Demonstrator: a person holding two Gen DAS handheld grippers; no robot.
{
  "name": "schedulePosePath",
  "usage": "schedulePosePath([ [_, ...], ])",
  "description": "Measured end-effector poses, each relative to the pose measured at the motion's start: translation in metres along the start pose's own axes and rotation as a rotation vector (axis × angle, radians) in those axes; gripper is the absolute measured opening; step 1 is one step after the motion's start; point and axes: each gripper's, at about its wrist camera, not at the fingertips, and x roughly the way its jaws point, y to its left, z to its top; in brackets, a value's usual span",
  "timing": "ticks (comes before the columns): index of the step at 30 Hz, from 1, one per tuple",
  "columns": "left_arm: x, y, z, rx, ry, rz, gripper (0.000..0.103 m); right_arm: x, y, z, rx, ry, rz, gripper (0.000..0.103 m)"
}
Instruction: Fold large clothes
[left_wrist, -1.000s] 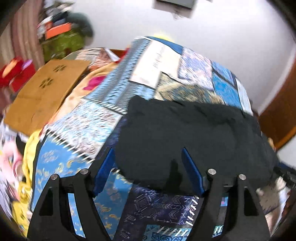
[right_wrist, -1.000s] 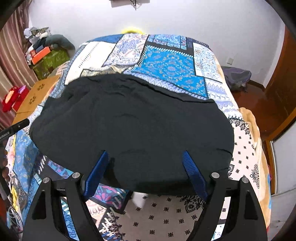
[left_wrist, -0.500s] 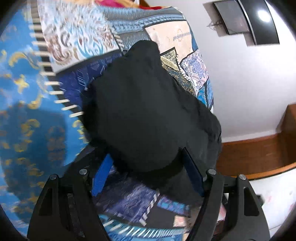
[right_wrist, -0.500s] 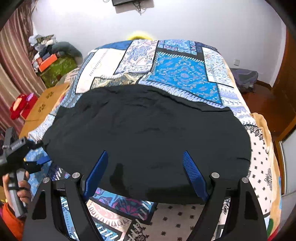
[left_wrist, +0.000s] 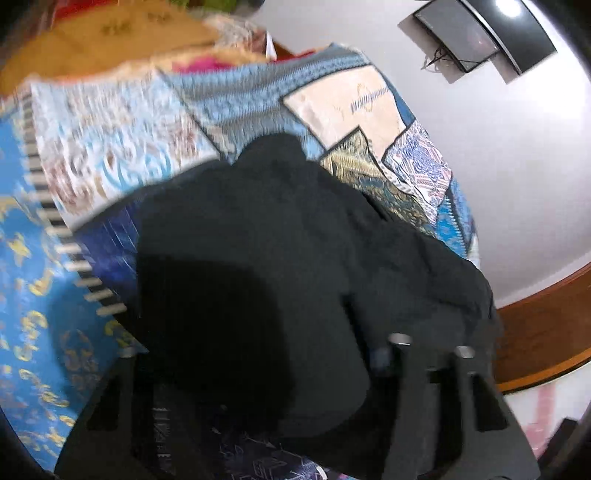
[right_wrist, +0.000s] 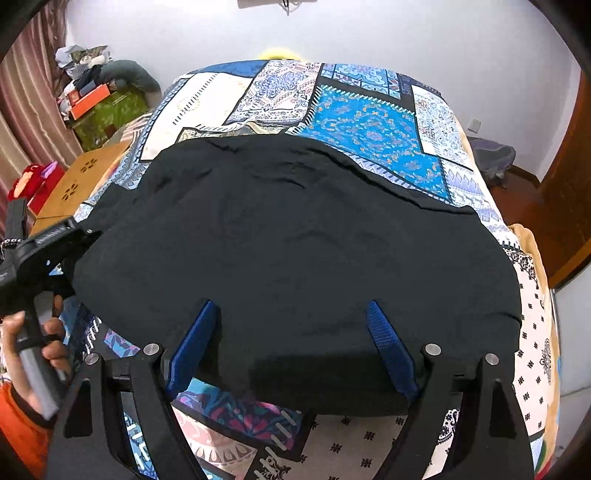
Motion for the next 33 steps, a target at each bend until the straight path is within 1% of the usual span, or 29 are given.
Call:
schedulePosePath([
  [1, -0.004, -0.006, 0.001, 0.031, -0.010, 0.011, 0.041, -0.001, 0.000, 0.000, 0.001, 0.003, 0.003, 0.082],
  [2, -0.009, -0.006, 0.003, 0.050, -0.005, 0.015, 0.040, -0.002, 0.001, 0.000, 0.000, 0.006, 0.005, 0.082],
  [4, -0.018, -0.011, 0.007, 0.078, -0.002, 0.000, 0.036, -0.005, 0.002, 0.001, -0.005, 0.010, 0.010, 0.082],
  [6, -0.034, -0.017, 0.011, 0.116, -0.018, -0.016, 0.034, -0.008, 0.006, 0.003, -0.017, 0.010, 0.010, 0.082],
  [7, -0.044, -0.022, 0.014, 0.141, -0.039, -0.016, 0.034, -0.011, 0.008, 0.004, -0.025, 0.007, 0.009, 0.082],
  [12, -0.106, -0.050, 0.024, 0.291, -0.213, 0.005, 0.033, -0.024, 0.021, 0.015, -0.037, -0.039, 0.036, 0.082],
  [15, -0.146, -0.066, 0.028, 0.369, -0.332, 0.021, 0.033, -0.028, 0.035, 0.023, -0.027, -0.057, 0.108, 0.082],
  [19, -0.190, -0.088, 0.028, 0.462, -0.477, 0.037, 0.033, -0.020, 0.061, 0.025, -0.023, -0.031, 0.224, 0.082],
  [22, -0.208, -0.104, 0.021, 0.539, -0.541, 0.042, 0.033, -0.007, 0.082, 0.022, -0.035, -0.015, 0.281, 0.082],
  [24, -0.212, -0.113, 0.012, 0.589, -0.546, 0.032, 0.032, 0.005, 0.092, 0.021, -0.037, 0.017, 0.322, 0.084],
  [25, -0.210, -0.118, 0.009, 0.609, -0.530, 0.018, 0.032, 0.012, 0.099, 0.019, -0.039, 0.037, 0.341, 0.085],
  [27, -0.199, -0.123, 0.004, 0.627, -0.474, -0.012, 0.032, 0.024, 0.113, 0.016, -0.068, 0.071, 0.343, 0.089],
  [29, -0.186, -0.129, -0.002, 0.641, -0.429, -0.011, 0.031, 0.032, 0.124, 0.013, -0.124, 0.090, 0.317, 0.089],
  [31, -0.179, -0.133, -0.008, 0.651, -0.399, -0.025, 0.031, 0.032, 0.125, 0.010, -0.170, 0.103, 0.327, 0.089],
  [33, -0.176, -0.142, -0.013, 0.666, -0.379, -0.053, 0.031, 0.024, 0.115, 0.009, -0.166, 0.106, 0.351, 0.087],
])
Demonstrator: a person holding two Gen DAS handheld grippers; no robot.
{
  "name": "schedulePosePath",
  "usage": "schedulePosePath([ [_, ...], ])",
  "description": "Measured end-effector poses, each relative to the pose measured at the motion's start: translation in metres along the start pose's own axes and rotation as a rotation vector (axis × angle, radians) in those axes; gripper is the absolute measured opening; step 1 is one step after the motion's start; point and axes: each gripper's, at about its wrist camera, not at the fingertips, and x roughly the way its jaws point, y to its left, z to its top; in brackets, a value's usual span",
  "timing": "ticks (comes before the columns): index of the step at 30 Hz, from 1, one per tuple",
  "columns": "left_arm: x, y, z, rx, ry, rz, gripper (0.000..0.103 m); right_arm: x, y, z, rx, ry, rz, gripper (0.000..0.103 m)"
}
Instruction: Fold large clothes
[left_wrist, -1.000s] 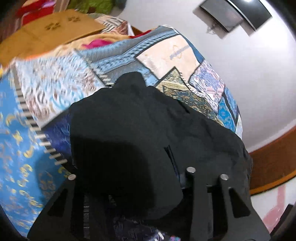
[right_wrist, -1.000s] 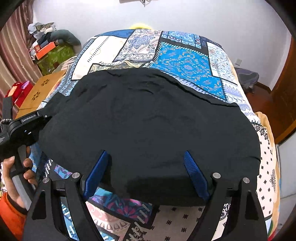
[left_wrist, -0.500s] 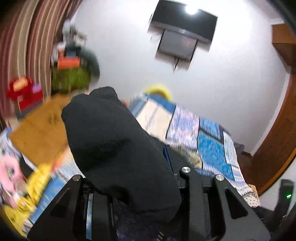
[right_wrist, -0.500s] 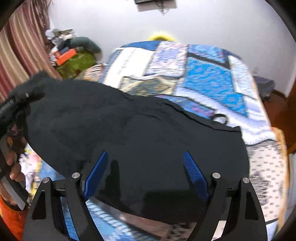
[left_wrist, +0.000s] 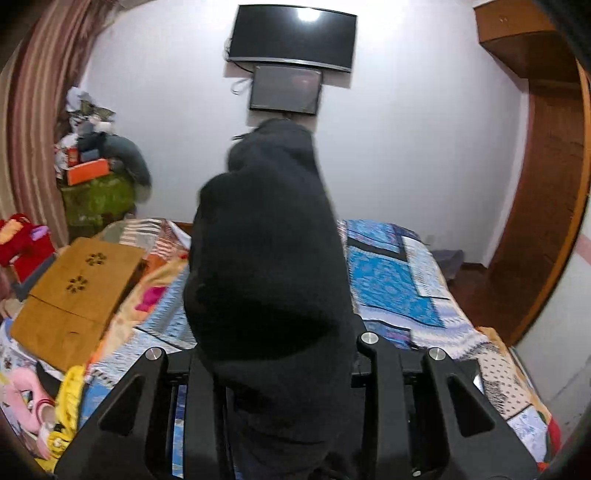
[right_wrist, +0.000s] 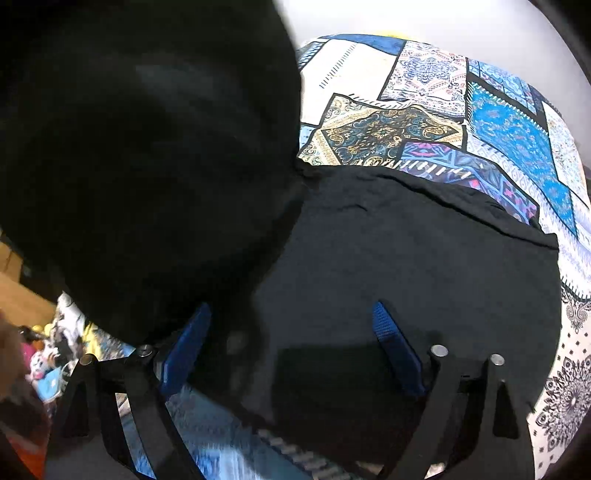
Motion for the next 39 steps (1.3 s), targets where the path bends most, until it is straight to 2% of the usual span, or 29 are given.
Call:
schedulePosePath([
  [3, 0.005, -0.024, -0.001, 0.035, 0.018, -0.046, 0.031, -0.030, -0.023, -0.013, 0.061, -0.057, -0.019, 0.087],
  [7, 0.019, -0.059, -0.012, 0.071, 0.071, -0.120, 0.031, -0.076, -0.072, -0.037, 0.188, -0.135, -0.155, 0.087],
  [10, 0.038, -0.091, -0.033, 0.139, 0.138, -0.158, 0.031, -0.101, -0.106, -0.057, 0.272, -0.157, -0.249, 0.087],
  [14, 0.067, -0.122, -0.076, 0.252, 0.319, -0.205, 0.039, -0.122, -0.137, -0.078, 0.375, -0.151, -0.275, 0.087],
  [16, 0.077, -0.129, -0.094, 0.293, 0.407, -0.217, 0.047, -0.132, -0.146, -0.090, 0.407, -0.156, -0.286, 0.087],
  [17, 0.077, -0.134, -0.100, 0.311, 0.423, -0.216, 0.048, -0.135, -0.150, -0.094, 0.415, -0.159, -0.287, 0.087],
  [20, 0.067, -0.139, -0.106, 0.382, 0.410, -0.207, 0.057, -0.142, -0.154, -0.103, 0.436, -0.166, -0.292, 0.087],
  [22, 0.059, -0.141, -0.105, 0.395, 0.427, -0.234, 0.070, -0.145, -0.154, -0.106, 0.436, -0.177, -0.293, 0.087],
  [27, 0.041, -0.136, -0.104, 0.366, 0.456, -0.274, 0.072, -0.155, -0.152, -0.106, 0.431, -0.215, -0.278, 0.087],
  [32, 0.013, -0.120, -0.085, 0.345, 0.426, -0.322, 0.073, -0.165, -0.138, -0.094, 0.392, -0.259, -0.257, 0.087],
  [33, 0.006, -0.113, -0.079, 0.340, 0.406, -0.319, 0.073, -0.167, -0.134, -0.090, 0.379, -0.268, -0.253, 0.087],
  [36, -0.003, -0.091, -0.063, 0.293, 0.353, -0.279, 0.086, -0.169, -0.121, -0.078, 0.343, -0.293, -0.235, 0.087],
  [39, -0.002, -0.063, -0.049, 0.247, 0.304, -0.213, 0.087, -0.167, -0.105, -0.060, 0.304, -0.321, -0.202, 0.087],
])
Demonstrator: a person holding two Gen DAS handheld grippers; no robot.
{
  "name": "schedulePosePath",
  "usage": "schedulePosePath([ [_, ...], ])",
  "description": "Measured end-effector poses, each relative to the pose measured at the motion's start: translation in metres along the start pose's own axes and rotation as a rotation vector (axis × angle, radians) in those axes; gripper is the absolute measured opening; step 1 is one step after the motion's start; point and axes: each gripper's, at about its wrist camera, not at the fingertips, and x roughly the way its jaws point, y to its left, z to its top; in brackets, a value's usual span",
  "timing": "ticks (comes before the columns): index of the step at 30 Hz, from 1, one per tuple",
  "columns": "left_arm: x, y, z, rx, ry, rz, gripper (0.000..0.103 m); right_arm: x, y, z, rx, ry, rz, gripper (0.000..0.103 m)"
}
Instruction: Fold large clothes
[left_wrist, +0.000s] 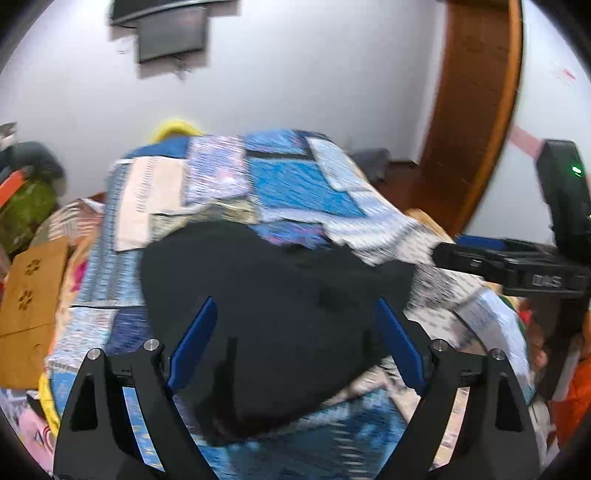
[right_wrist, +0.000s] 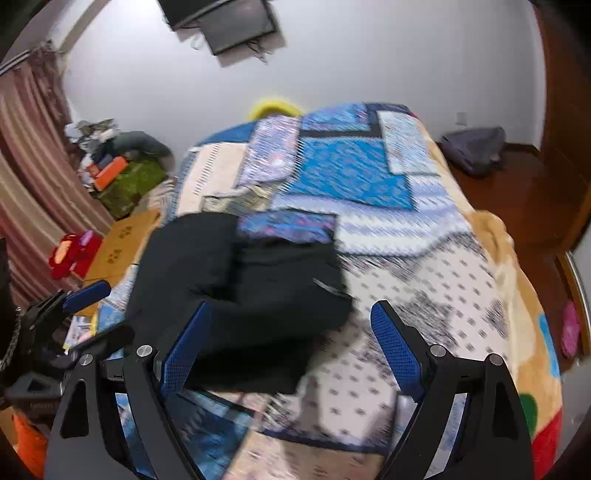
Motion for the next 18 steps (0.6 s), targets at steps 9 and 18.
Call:
schedulePosePath([
  [9, 0.038, 0.062, -0.023, -0.179, 0.136, 0.046, 0.087, 0.040, 0.051, 0.012, -0.093, 0.028, 0.073, 0.087],
  [18, 0.055, 0.050, -0.064, -0.204, 0.135, 0.012, 0.098, 0.080, 0.017, -0.036, -0.073, 0.177, -0.008, 0.090],
])
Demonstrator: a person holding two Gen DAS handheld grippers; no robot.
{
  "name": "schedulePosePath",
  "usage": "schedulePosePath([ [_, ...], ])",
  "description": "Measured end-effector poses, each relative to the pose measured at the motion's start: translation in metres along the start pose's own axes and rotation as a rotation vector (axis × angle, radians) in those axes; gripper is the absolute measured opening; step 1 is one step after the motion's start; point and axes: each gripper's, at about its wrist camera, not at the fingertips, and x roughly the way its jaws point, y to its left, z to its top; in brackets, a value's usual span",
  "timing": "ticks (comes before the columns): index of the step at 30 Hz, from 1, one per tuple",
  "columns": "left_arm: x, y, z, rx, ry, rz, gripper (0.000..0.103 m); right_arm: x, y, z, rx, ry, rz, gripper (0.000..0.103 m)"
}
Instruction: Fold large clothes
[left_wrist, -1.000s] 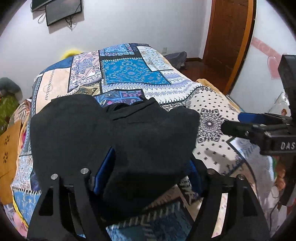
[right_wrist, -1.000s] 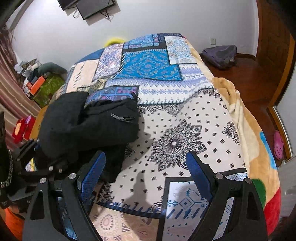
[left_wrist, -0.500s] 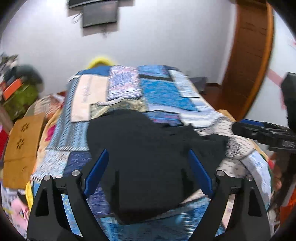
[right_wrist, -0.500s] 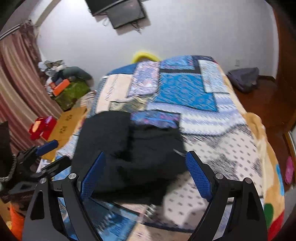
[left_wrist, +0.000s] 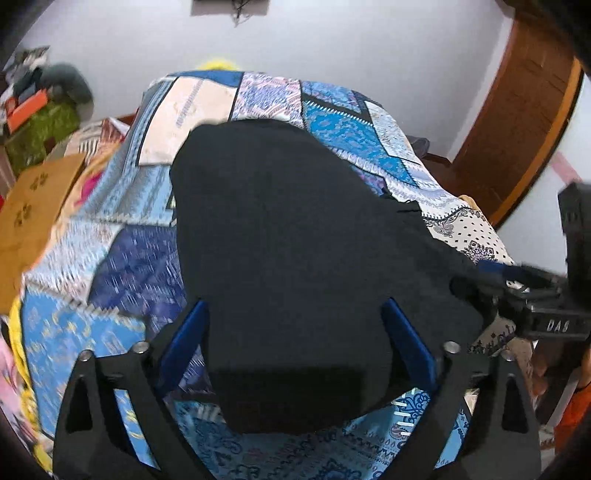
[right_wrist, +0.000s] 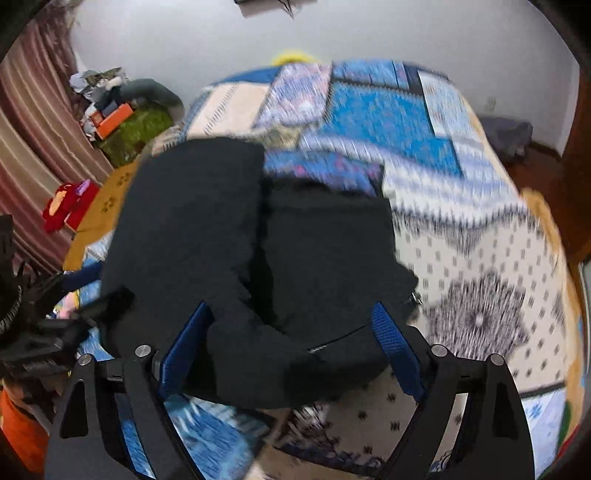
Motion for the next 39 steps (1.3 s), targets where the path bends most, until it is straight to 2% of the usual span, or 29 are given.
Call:
schedulePosePath([
  [2, 0.002, -0.002, -0.007, 0.003, -0.003, 0.008, 0.099, 0.003, -0.008, -0.010, 0.015, 0.013, -0.013, 0.098],
  [8, -0.004, -0.007, -0.008, 0.021, 0.021, 0.020, 0.099, 0.000, -0.019, -0.016, 0.076, 0.063, 0.030, 0.098],
  [11, -0.013, 0.002, -0.001, -0.001, 0.035, 0.012, 0.099, -0.014, -0.022, -0.012, 0.087, 0.050, 0.038, 0.098],
  [15, -0.029, 0.025, 0.010, -0.060, 0.005, 0.045, 0.099, -0.039, -0.033, -0.006, 0.098, -0.002, 0.048, 0.098],
  [18, -0.029, 0.052, 0.018, -0.152, 0.029, -0.012, 0.099, -0.050, -0.045, 0.000, 0.130, -0.037, 0.049, 0.098],
  [21, -0.017, 0.074, 0.021, -0.248, 0.077, -0.087, 0.099, -0.047, -0.060, 0.004, 0.208, -0.032, 0.102, 0.098],
  [25, 0.008, 0.092, 0.015, -0.359, 0.147, -0.213, 0.099, -0.018, -0.079, 0.002, 0.330, 0.065, 0.190, 0.098],
  [30, 0.031, 0.098, 0.012, -0.440, 0.185, -0.341, 0.099, 0.015, -0.087, 0.001, 0.391, 0.147, 0.244, 0.098],
  [36, 0.054, 0.090, 0.023, -0.435, 0.212, -0.391, 0.103, 0.041, -0.076, 0.015, 0.343, 0.188, 0.253, 0.097],
  [39, 0.063, 0.085, 0.029, -0.422, 0.219, -0.376, 0.103, 0.055, -0.070, 0.020, 0.324, 0.222, 0.250, 0.097],
])
